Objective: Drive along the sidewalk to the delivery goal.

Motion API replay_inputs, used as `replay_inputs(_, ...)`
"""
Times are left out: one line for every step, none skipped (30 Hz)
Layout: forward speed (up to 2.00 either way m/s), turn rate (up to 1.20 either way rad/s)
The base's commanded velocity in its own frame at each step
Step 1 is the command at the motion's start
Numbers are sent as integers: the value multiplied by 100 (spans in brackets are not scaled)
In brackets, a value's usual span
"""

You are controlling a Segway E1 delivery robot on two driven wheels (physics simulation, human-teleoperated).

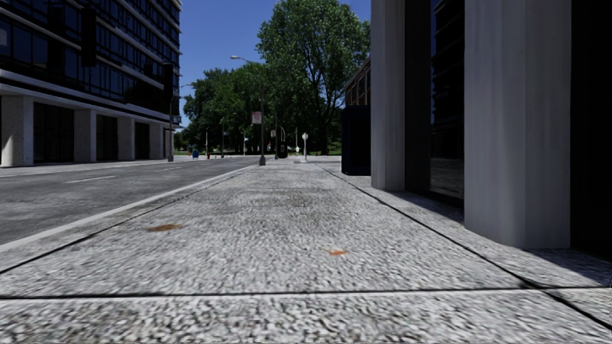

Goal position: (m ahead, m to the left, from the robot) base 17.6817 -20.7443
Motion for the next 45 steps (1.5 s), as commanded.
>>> replay_inputs(200, 0)
replay_inputs(200, 0)
replay_inputs(200, 0)
replay_inputs(200, 0)
replay_inputs(200, 0)
replay_inputs(200, 0)
replay_inputs(200, 0)
replay_inputs(200, 0)
replay_inputs(200, 0)
replay_inputs(200, 0)
replay_inputs(200, 0)
replay_inputs(200, 0)
replay_inputs(200, 0)
replay_inputs(200, 0)
replay_inputs(200, 0)
replay_inputs(200, 0)
replay_inputs(200, 0)
replay_inputs(200, 0)
replay_inputs(200, 0)
replay_inputs(200, 0)
replay_inputs(200, 0)
replay_inputs(200, 0)
replay_inputs(200, 0)
replay_inputs(200, 0)
replay_inputs(200, 0)
replay_inputs(200, 0)
replay_inputs(200, 0)
replay_inputs(200, 0)
replay_inputs(200, 0)
replay_inputs(200, 0)
replay_inputs(200, 0)
replay_inputs(200, 0)
replay_inputs(200, 0)
replay_inputs(200, 0)
replay_inputs(200, 0)
replay_inputs(200, 0)
replay_inputs(200, 0)
replay_inputs(200, 0)
replay_inputs(200, 0)
replay_inputs(200, 0)
replay_inputs(200, 0)
replay_inputs(200, 0)
replay_inputs(200, 0)
replay_inputs(200, 0)
replay_inputs(200, 0)
